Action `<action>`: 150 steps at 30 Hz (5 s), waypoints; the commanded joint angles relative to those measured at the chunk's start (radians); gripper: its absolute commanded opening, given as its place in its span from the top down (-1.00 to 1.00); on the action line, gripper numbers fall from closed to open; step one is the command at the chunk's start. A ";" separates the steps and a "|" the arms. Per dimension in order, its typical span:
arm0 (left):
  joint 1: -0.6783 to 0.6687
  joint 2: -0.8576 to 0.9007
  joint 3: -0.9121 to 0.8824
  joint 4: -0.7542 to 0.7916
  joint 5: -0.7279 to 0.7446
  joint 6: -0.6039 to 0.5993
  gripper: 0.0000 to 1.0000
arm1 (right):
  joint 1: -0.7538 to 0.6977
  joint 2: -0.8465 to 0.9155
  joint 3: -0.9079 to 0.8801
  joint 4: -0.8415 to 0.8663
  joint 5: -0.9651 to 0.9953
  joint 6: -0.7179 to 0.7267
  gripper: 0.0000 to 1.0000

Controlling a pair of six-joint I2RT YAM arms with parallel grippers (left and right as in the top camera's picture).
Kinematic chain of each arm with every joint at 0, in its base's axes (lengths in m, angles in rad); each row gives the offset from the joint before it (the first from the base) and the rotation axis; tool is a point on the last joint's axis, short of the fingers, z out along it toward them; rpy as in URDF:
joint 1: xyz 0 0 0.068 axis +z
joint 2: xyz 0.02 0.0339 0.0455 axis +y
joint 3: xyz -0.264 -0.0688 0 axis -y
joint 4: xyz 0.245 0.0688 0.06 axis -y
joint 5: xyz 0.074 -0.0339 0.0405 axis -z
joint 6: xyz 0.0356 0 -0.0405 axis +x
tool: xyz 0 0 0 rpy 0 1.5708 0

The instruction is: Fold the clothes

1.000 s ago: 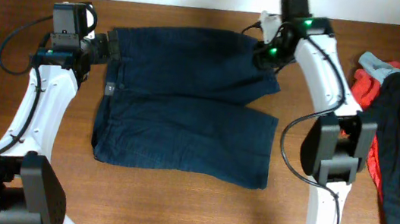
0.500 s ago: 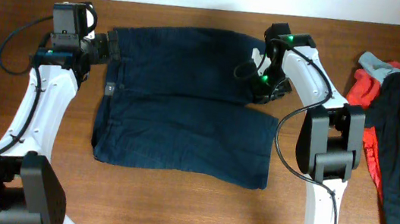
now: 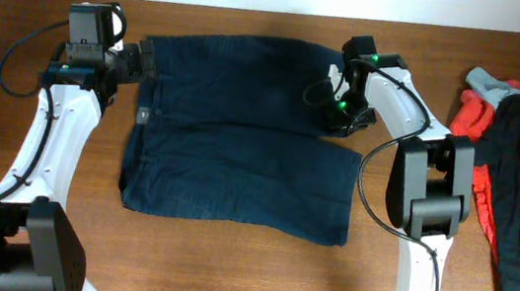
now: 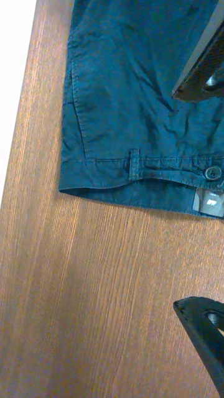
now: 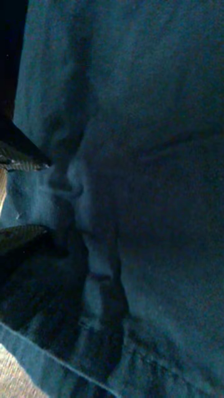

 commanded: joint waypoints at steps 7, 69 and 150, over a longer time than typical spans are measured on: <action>0.004 0.001 0.006 0.001 -0.011 -0.009 -0.98 | -0.006 -0.100 0.237 -0.203 0.053 0.029 0.10; 0.203 0.299 0.101 -0.575 0.534 0.240 0.99 | -0.364 -0.209 0.318 -0.415 0.116 0.159 -0.97; -0.436 0.430 0.272 -0.259 0.163 0.054 0.88 | -0.364 -0.209 0.318 -0.415 0.116 0.159 -0.97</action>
